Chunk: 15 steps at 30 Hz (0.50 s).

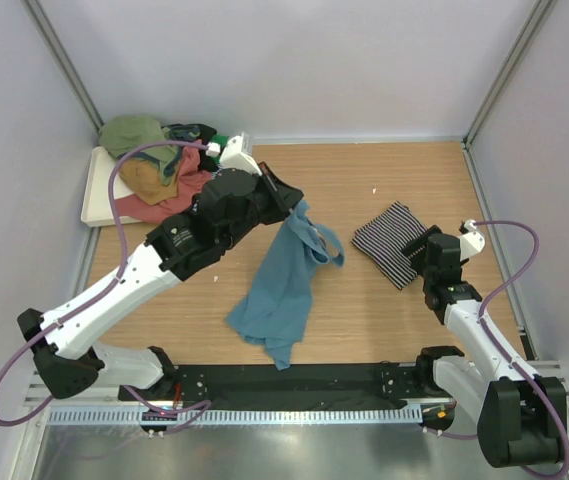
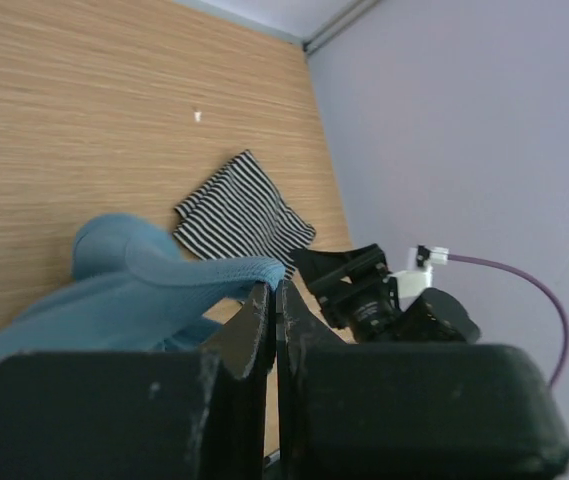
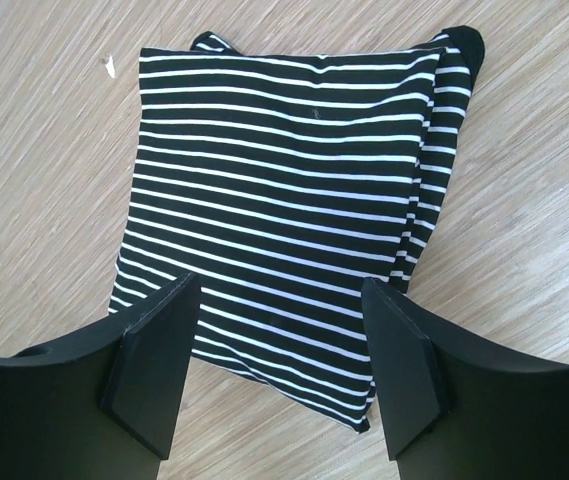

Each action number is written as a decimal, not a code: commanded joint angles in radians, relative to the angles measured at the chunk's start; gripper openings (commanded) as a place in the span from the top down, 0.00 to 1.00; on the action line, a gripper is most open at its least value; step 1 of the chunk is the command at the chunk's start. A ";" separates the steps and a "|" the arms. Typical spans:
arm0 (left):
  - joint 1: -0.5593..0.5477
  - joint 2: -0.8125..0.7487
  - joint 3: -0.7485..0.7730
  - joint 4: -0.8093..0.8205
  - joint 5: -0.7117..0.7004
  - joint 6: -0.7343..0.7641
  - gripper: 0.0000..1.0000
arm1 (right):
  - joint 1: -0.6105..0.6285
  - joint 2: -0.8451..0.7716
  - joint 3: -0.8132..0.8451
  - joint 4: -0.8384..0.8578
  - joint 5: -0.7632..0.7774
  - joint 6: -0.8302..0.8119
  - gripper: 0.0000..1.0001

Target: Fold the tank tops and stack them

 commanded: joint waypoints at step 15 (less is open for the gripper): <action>0.253 -0.401 -0.602 -0.017 0.081 -0.064 0.99 | 0.307 0.185 0.105 0.200 -0.099 -0.175 0.40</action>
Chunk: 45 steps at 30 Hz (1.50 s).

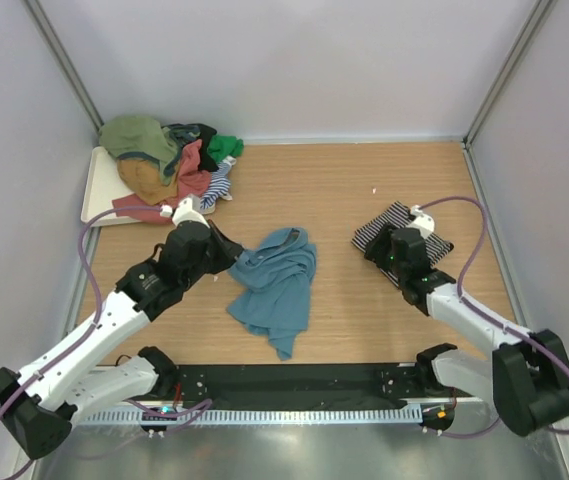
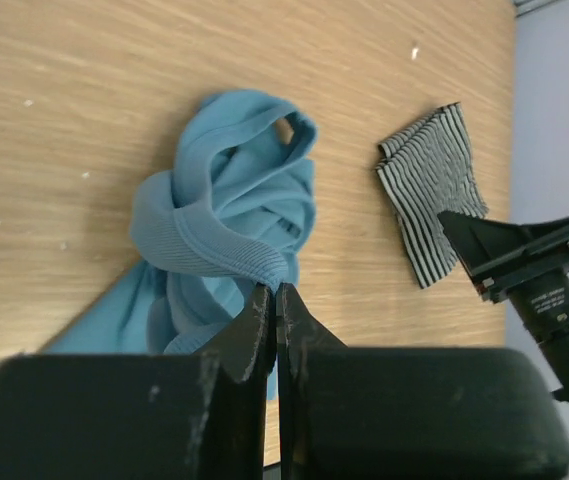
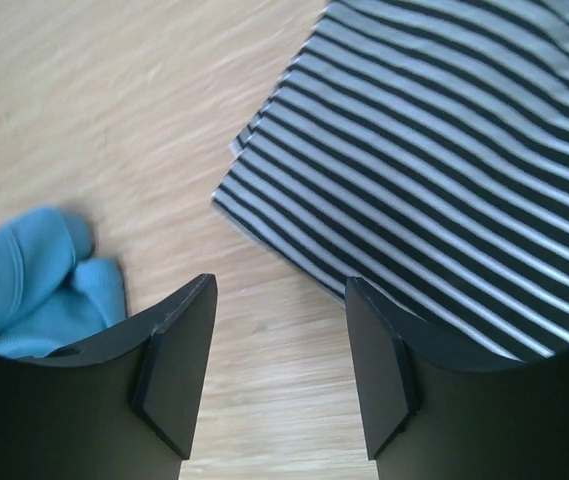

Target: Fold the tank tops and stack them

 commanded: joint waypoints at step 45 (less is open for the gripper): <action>0.668 0.150 0.476 -0.249 0.100 0.096 1.00 | 0.519 0.380 0.537 -0.428 0.052 -0.187 0.99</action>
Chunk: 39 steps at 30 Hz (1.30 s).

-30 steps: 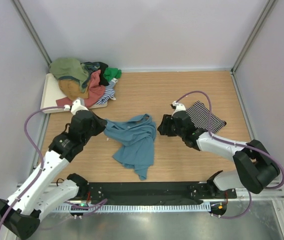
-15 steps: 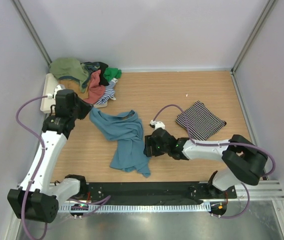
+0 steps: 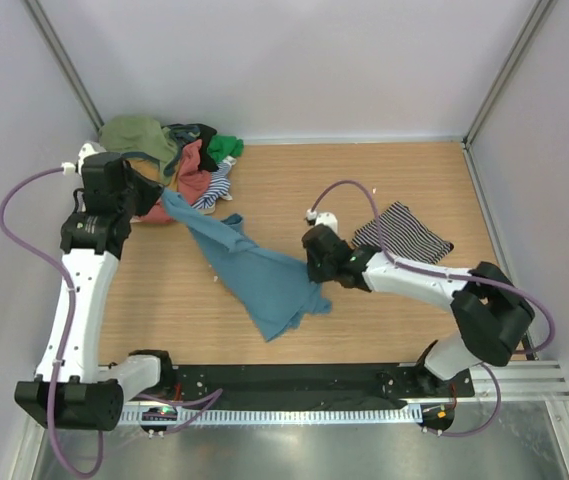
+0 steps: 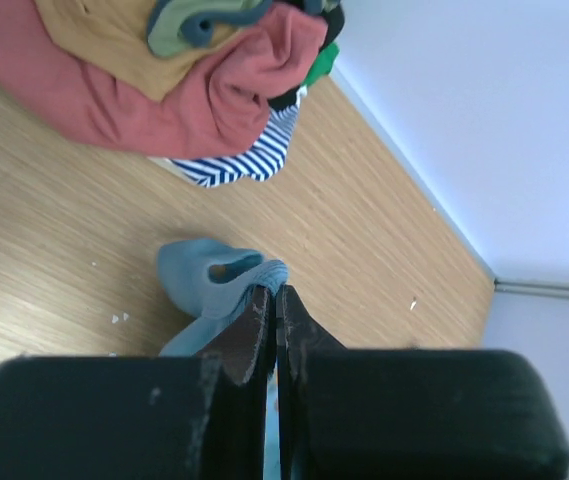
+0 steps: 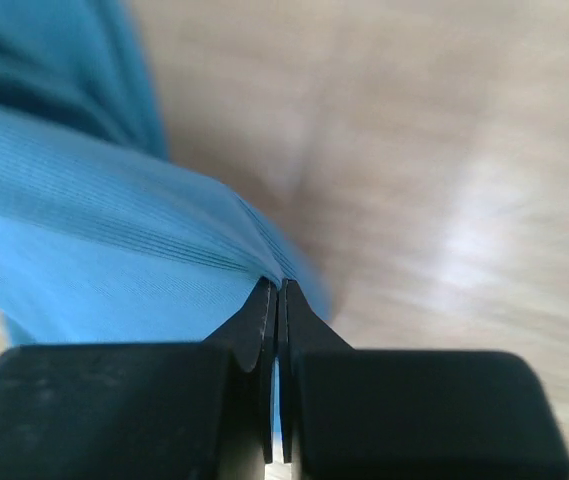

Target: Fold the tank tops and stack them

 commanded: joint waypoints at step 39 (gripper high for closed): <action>0.008 -0.458 -0.587 0.000 0.115 0.062 0.22 | -0.449 -0.110 -0.008 -0.131 0.089 0.040 0.52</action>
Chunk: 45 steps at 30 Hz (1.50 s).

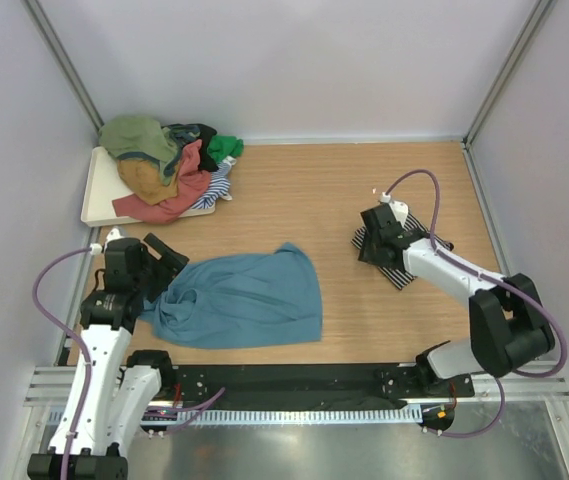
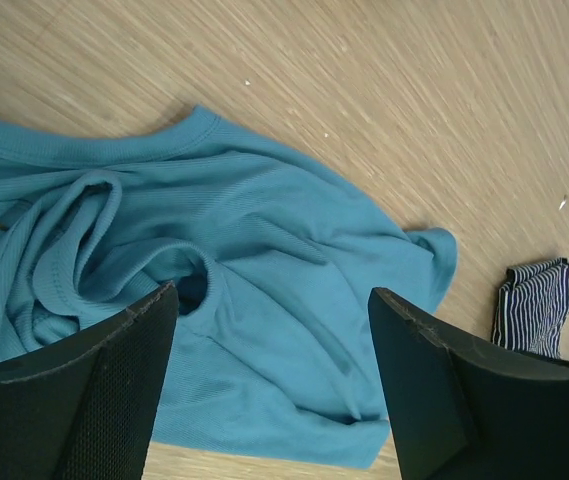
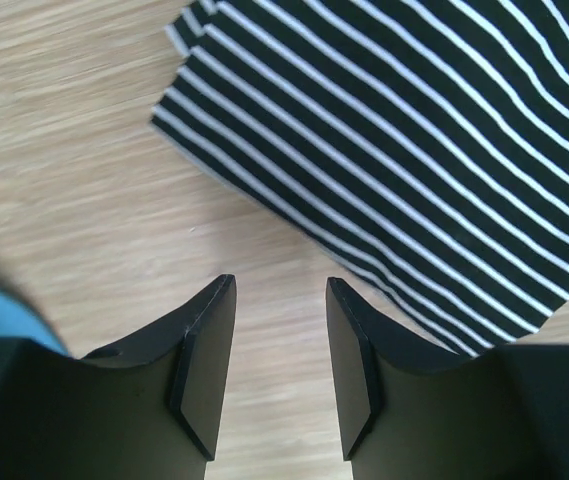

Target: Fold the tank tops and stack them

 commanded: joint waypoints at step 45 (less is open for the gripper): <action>-0.290 0.160 -0.213 0.252 -0.154 -0.010 0.49 | 0.232 0.486 0.419 0.119 -0.246 -0.170 0.47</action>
